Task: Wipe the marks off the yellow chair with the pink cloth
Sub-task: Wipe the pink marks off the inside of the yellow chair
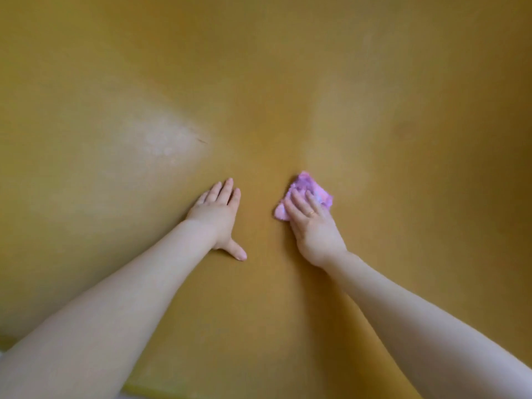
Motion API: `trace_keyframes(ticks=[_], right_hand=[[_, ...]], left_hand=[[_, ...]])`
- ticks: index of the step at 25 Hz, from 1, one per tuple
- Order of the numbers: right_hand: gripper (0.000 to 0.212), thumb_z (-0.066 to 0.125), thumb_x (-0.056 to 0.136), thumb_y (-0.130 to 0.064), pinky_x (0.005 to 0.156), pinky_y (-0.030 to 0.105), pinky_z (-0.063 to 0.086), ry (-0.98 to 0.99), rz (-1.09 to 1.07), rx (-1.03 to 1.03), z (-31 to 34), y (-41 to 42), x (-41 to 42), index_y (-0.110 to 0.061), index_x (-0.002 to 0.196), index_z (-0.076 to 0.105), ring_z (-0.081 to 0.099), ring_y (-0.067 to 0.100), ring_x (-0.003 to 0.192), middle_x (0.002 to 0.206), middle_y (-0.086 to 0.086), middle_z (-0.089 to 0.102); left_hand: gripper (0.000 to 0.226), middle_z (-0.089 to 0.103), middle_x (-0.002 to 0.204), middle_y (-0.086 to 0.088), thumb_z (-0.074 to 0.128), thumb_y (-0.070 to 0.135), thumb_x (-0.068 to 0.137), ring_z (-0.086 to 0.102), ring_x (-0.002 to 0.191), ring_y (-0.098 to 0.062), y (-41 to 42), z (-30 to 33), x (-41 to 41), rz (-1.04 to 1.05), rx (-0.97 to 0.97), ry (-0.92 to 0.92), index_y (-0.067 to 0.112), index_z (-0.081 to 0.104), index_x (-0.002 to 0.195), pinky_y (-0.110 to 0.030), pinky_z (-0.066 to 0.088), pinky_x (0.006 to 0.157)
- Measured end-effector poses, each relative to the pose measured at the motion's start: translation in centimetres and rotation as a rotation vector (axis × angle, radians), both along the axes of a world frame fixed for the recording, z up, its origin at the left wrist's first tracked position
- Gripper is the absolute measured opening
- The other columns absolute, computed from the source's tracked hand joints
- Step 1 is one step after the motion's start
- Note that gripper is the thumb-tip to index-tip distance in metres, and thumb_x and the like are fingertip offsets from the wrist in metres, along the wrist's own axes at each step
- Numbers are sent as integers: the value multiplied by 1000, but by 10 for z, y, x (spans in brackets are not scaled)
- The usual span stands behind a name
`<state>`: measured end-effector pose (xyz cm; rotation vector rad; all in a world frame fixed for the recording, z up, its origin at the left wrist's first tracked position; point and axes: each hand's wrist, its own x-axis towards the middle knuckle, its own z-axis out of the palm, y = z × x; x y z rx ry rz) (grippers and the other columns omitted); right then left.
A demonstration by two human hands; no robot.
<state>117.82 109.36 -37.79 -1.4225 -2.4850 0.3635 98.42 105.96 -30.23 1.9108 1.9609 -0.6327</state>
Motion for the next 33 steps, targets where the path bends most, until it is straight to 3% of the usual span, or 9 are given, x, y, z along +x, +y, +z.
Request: trace_keyframes(ticks=[4, 9, 12, 16, 19, 23, 27, 31, 33], right_hand=[[49, 30, 91, -20, 111, 48, 19, 1, 269, -111, 10, -13, -14, -14, 138, 40, 21, 32, 139, 149, 8, 32], [64, 15, 80, -14, 112, 48, 20, -72, -262, 68, 30, 68, 97, -13, 141, 34, 14, 33, 141, 152, 9, 24], [61, 23, 80, -12, 110, 41, 16, -19, -552, 156, 39, 86, 97, -12, 139, 37, 14, 34, 140, 153, 9, 23], [63, 19, 82, -16, 114, 39, 7, 71, -237, 45, 14, 63, -20, -15, 145, 25, 7, 31, 142, 155, 7, 11], [61, 7, 86, -26, 114, 32, 2, 20, 84, 4, 15, 59, -52, -21, 147, 13, 2, 19, 143, 156, -4, 9], [63, 7, 84, -21, 115, 38, 9, 48, -157, 205, 41, 121, 6, -20, 147, 10, 5, 20, 143, 156, -4, 10], [60, 40, 93, -24, 112, 46, 13, 92, -447, 367, 77, 178, 7, -10, 146, 16, 8, 34, 142, 155, 8, 11], [59, 43, 91, -24, 113, 51, 13, 71, -94, 275, 59, 152, -43, -10, 145, 23, 11, 35, 141, 154, 8, 16], [57, 27, 94, -35, 115, 44, 5, 4, 108, 115, 37, 112, -60, -16, 146, 19, 5, 27, 143, 155, 3, 13]], left_hand=[[124, -23, 155, -10, 65, 65, 68, -13, 145, -24, 17, -5, 14, 7, 63, -48, 9, -11, 149, -35, 0, 118], [137, -35, 149, -12, 68, 70, 59, -25, 142, -24, 35, -6, 32, -36, 94, 7, 11, -20, 146, -35, -9, 116], [135, -27, 153, -12, 69, 67, 61, -14, 145, -25, 50, 0, 37, -15, 40, 20, 9, -16, 148, -35, 1, 118], [113, -14, 157, -9, 68, 56, 72, -1, 146, -24, 73, 10, 33, -94, 148, 52, 11, -1, 150, -35, 9, 117], [125, -24, 154, -12, 71, 58, 67, -10, 146, -24, 94, 11, 13, -109, 296, 140, 10, -10, 149, -34, 2, 118], [151, -39, 146, -18, 72, 73, 49, -26, 141, -29, 112, 8, 3, -55, 275, 203, 9, -29, 142, -37, -8, 116], [154, -46, 141, -18, 74, 71, 47, -32, 138, -30, 120, 2, -4, -52, 264, 130, 11, -34, 139, -38, -9, 116], [153, -44, 143, -16, 74, 71, 47, -31, 139, -28, 118, 1, -5, -47, 292, 125, 13, -34, 138, -37, -8, 116], [149, -41, 145, -16, 76, 66, 51, -29, 140, -27, 116, 4, -4, -44, 298, 119, 14, -35, 137, -37, -8, 116]])
